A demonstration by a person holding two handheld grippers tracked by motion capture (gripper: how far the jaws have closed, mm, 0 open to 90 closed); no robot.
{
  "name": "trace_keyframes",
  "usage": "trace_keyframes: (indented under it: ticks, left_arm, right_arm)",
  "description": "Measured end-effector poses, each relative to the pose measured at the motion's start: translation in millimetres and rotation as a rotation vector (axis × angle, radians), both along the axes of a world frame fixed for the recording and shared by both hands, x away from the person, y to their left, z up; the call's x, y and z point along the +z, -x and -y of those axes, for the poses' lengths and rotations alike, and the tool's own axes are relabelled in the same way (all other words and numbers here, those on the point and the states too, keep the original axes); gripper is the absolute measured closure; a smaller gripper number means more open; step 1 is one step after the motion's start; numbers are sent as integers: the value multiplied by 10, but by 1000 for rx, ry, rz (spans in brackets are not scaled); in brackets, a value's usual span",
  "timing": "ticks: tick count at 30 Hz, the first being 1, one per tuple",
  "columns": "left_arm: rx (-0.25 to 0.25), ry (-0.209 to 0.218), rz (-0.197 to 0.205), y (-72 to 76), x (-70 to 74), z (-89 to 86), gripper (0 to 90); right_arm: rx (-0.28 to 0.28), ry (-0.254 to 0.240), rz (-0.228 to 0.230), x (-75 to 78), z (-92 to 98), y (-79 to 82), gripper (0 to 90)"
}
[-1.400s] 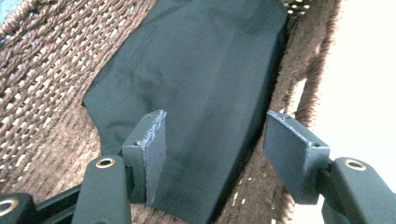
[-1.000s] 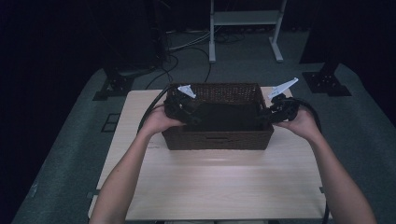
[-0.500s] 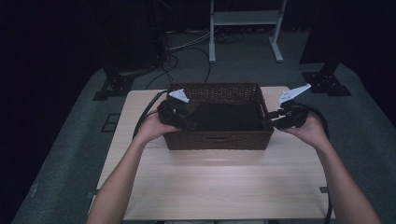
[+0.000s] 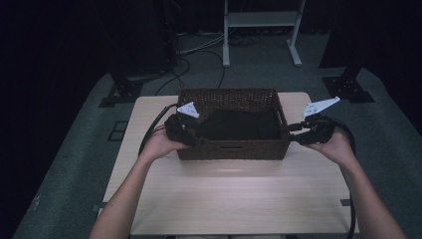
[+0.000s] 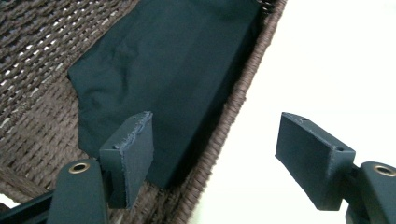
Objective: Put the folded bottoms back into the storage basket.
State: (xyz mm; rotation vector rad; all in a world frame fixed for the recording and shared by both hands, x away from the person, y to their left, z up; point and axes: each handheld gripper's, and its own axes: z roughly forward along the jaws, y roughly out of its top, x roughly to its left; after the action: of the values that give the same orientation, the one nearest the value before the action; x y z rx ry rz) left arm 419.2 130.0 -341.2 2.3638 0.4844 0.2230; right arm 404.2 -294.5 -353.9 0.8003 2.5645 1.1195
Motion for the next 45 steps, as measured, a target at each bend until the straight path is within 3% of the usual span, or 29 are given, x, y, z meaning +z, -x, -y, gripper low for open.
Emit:
trace_keyframes:
  ticks: [14,26,45]
  left_arm:
    - [-12,-8,20,281,-60,-64,254]
    - [-4,14,40,489,-87,-149,240]
    - [12,32,14,651,-333,-264,195]
  right_arm:
    - [-14,-28,13,-117,109,290,461]
    - [-27,-53,15,-255,139,470,431]
    - [-33,-63,-9,-457,164,623,396]
